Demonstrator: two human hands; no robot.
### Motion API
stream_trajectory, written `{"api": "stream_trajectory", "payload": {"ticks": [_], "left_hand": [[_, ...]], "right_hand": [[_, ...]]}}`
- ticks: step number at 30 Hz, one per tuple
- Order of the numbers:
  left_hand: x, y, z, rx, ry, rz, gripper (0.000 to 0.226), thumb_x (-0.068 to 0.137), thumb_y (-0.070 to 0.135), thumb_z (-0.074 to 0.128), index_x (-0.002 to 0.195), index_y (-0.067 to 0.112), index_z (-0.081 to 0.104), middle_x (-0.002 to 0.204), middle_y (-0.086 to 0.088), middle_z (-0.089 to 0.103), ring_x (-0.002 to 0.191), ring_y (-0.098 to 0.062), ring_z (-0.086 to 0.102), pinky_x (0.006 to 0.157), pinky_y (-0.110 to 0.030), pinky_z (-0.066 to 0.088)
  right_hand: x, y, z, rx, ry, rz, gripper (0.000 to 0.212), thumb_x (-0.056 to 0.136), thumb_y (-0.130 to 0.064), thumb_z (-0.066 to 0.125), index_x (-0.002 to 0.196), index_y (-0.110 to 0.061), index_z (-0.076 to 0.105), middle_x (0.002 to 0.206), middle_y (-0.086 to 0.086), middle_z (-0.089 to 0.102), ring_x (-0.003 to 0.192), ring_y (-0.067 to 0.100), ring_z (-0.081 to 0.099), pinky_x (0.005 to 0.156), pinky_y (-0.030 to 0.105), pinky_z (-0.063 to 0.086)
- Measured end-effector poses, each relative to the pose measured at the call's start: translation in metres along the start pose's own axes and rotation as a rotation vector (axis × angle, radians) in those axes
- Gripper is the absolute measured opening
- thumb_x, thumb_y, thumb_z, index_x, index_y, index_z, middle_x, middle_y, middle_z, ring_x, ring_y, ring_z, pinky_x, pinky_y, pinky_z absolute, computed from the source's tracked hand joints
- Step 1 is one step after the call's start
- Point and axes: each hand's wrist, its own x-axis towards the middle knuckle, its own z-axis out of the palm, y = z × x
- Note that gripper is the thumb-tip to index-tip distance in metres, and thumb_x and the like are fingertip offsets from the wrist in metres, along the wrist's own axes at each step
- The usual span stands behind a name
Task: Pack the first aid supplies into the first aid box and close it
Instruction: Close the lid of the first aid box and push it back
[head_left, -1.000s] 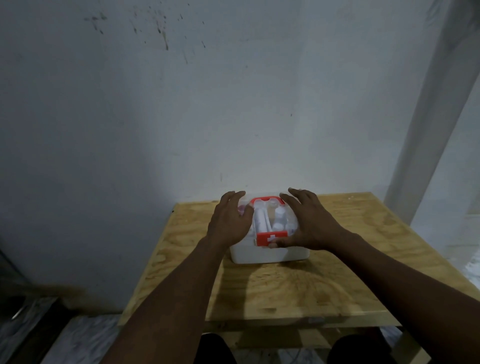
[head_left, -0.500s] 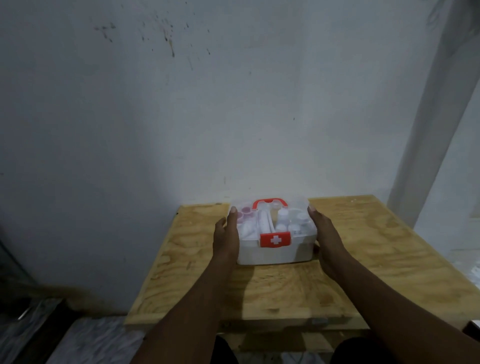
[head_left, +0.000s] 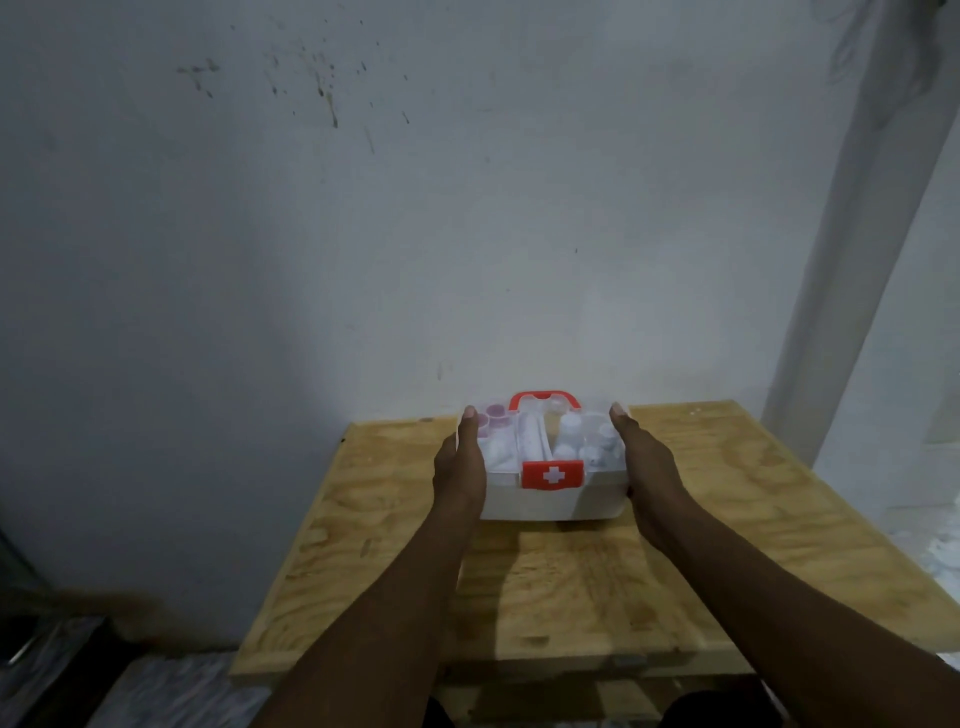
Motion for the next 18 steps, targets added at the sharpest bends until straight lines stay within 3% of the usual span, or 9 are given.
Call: {"api": "stream_trajectory", "payload": {"ticks": [3, 8, 11, 18], "left_hand": [[0.011, 0.013, 0.013, -0.012, -0.036, 0.033, 0.094, 0.050, 0.092, 0.037, 0.118, 0.033, 0.066, 0.125, -0.007, 0.068, 0.112, -0.034, 0.065, 0.099, -0.054, 0.052], [0.040, 0.023, 0.034, -0.031, -0.092, 0.043, 0.083, 0.055, 0.092, 0.039, 0.112, 0.037, 0.066, 0.121, -0.005, 0.069, 0.106, -0.032, 0.068, 0.094, -0.053, 0.056], [0.058, 0.019, 0.044, -0.008, -0.112, 0.016, 0.090, 0.054, 0.094, 0.038, 0.120, 0.037, 0.062, 0.121, -0.005, 0.069, 0.103, -0.030, 0.069, 0.090, -0.051, 0.058], [0.082, -0.003, 0.057, 0.035, -0.170, -0.039, 0.081, 0.065, 0.088, 0.039, 0.124, 0.035, 0.059, 0.114, -0.005, 0.072, 0.095, -0.030, 0.073, 0.082, -0.052, 0.061]], "right_hand": [[0.013, -0.017, -0.002, -0.008, 0.006, -0.041, 0.058, 0.084, -0.068, 0.052, 0.121, -0.024, 0.062, 0.115, 0.003, 0.069, 0.103, 0.030, 0.065, 0.098, 0.053, 0.051], [0.047, -0.042, -0.003, -0.034, 0.011, -0.090, 0.056, 0.085, -0.069, 0.049, 0.121, -0.026, 0.058, 0.118, 0.003, 0.066, 0.105, 0.028, 0.063, 0.100, 0.052, 0.049], [0.065, -0.045, -0.003, -0.038, 0.024, -0.078, 0.055, 0.087, -0.067, 0.049, 0.121, -0.025, 0.057, 0.119, 0.004, 0.065, 0.104, 0.028, 0.062, 0.101, 0.052, 0.049], [0.092, -0.021, -0.007, -0.080, 0.029, -0.040, 0.068, 0.081, -0.072, 0.049, 0.125, -0.021, 0.058, 0.121, 0.007, 0.066, 0.105, 0.030, 0.063, 0.099, 0.053, 0.050]]}}
